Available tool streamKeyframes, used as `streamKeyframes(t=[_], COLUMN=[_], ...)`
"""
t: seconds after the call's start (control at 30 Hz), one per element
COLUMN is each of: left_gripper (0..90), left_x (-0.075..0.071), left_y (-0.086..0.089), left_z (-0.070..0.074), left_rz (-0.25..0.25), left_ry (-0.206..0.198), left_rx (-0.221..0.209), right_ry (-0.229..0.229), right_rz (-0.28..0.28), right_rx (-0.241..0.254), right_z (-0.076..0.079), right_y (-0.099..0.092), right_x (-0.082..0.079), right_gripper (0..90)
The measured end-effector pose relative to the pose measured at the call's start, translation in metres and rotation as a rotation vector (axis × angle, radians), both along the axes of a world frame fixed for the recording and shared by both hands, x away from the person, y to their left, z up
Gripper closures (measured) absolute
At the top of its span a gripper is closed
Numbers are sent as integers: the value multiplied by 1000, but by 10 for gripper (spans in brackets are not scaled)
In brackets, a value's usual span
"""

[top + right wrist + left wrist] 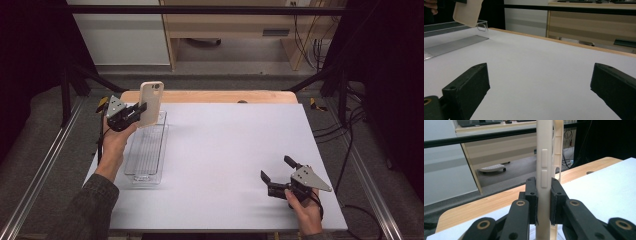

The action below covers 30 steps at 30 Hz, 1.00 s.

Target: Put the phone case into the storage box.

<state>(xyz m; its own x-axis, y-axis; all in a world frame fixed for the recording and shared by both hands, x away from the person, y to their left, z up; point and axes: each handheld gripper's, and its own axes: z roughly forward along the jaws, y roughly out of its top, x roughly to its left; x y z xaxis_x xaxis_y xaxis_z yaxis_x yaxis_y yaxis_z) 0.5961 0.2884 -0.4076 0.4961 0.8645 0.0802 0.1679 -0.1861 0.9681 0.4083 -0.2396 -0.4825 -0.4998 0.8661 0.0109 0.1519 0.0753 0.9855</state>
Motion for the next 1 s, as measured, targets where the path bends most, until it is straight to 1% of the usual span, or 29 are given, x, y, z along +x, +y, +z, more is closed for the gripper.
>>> streamKeyframes(t=[0.37, 0.7, 1.0], left_gripper=[792, 792, 792], left_x=[2, 3, 4], left_y=[2, 1, 2], left_z=[-6, -11, -13], left_rz=[-2, -1, 0], left_ry=[19, 28, 38], left_rx=[-7, 9, 14], right_ry=[2, 3, 6], right_rz=[-4, -6, -1], right_rx=[-1, -2, -8], right_z=[0, -1, -1], right_y=[0, 0, 0], right_x=[0, 0, 1], right_gripper=[23, 23, 23])
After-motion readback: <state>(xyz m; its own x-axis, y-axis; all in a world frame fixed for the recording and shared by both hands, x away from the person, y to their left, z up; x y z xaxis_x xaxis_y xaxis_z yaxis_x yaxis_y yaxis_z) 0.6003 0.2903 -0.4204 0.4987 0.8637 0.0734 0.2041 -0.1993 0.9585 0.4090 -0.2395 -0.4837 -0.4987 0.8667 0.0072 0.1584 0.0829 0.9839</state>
